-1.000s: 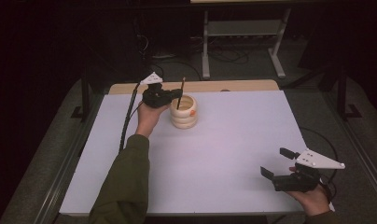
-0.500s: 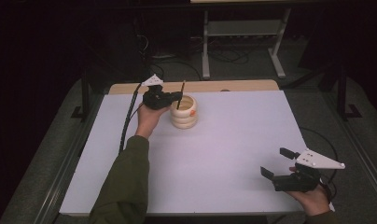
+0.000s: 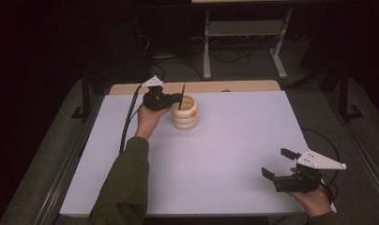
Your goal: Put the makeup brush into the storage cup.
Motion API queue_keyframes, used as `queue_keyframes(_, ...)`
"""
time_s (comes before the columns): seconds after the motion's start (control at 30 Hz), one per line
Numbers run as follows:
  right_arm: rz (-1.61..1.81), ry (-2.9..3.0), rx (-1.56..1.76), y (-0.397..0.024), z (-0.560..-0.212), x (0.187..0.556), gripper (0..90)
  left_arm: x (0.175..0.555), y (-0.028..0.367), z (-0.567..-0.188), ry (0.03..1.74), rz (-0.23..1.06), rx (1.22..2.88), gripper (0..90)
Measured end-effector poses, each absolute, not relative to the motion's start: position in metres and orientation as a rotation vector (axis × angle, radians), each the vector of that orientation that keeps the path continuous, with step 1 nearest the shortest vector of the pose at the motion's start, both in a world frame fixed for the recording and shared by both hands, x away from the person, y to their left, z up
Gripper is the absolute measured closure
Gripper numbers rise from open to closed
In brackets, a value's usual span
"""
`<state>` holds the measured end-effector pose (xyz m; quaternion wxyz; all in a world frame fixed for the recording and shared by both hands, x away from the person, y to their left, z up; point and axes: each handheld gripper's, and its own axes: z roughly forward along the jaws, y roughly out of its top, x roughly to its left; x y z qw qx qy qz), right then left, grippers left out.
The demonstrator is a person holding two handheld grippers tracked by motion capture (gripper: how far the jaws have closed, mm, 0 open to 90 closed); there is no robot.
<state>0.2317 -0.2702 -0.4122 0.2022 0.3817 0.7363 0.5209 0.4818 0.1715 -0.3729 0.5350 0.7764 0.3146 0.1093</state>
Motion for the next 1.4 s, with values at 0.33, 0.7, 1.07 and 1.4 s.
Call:
queue_keyframes(0.33,1.455,2.055,1.064,-0.27,-0.412,0.232,0.0,0.482,0.171,-0.372,0.768,0.312,1.865,54.3)
queue_keyframes(0.7,1.451,2.055,1.063,-0.269,-0.412,0.232,0.0,0.477,0.175,-0.364,0.764,0.337,1.874,22.1)
queue_keyframes(1.07,1.45,2.057,1.061,-0.268,-0.412,0.233,0.0,0.467,0.182,-0.353,0.762,0.318,1.919,1.1)
queue_keyframes(1.4,1.447,2.059,1.06,-0.266,-0.412,0.233,0.0,0.455,0.188,-0.344,0.764,0.321,1.962,1.2)
